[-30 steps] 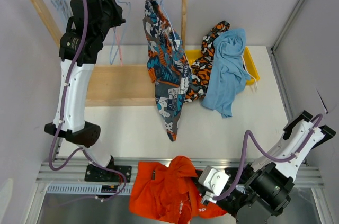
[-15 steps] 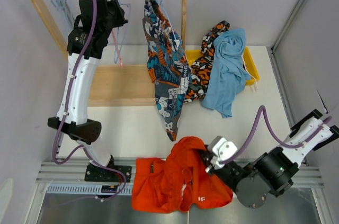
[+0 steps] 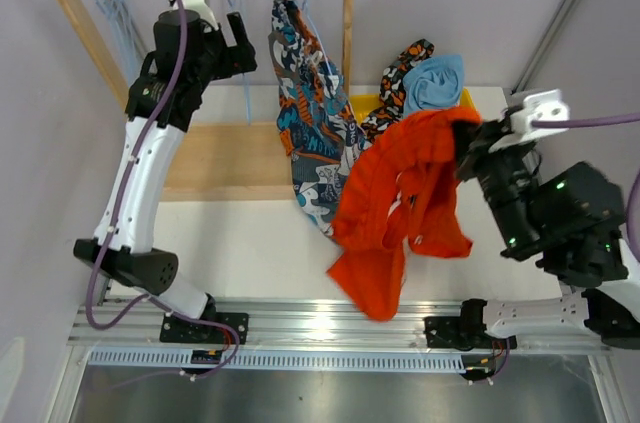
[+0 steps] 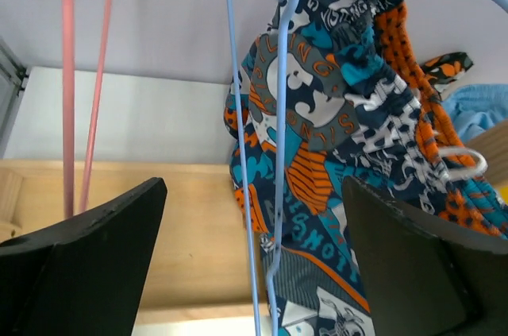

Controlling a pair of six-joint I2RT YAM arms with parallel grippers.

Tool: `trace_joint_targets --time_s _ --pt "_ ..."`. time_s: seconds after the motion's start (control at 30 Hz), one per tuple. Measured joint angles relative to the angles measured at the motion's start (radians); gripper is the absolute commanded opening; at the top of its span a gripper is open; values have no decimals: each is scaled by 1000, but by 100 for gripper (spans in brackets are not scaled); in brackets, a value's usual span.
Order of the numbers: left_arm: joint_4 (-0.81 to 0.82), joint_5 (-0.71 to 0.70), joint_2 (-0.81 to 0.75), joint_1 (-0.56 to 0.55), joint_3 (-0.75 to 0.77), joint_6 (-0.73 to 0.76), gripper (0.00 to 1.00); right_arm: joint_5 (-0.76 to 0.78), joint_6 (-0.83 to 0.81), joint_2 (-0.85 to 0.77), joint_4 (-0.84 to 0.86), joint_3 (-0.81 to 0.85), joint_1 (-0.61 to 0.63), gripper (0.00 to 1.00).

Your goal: Remove the shorts from the hanger

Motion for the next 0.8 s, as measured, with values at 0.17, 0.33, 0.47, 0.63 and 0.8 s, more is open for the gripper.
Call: trace_joint_targets --time_s 0.17,0.33,0.47,0.63,0.8 --pt "37 2 -143 4 -116 0 99 -142 -97 145 50 264 -233 0" --pt "94 12 -301 6 -269 -1 99 -373 -52 397 10 581 -571 0" --pt "127 32 -407 6 -394 -8 99 -557 13 602 -18 732 -798 0" --pt "156 55 -526 7 -564 -18 99 -735 130 806 -7 801 -1028 0" --pt "158 89 -621 8 -679 -28 99 -814 216 897 80 756 -1154 0"
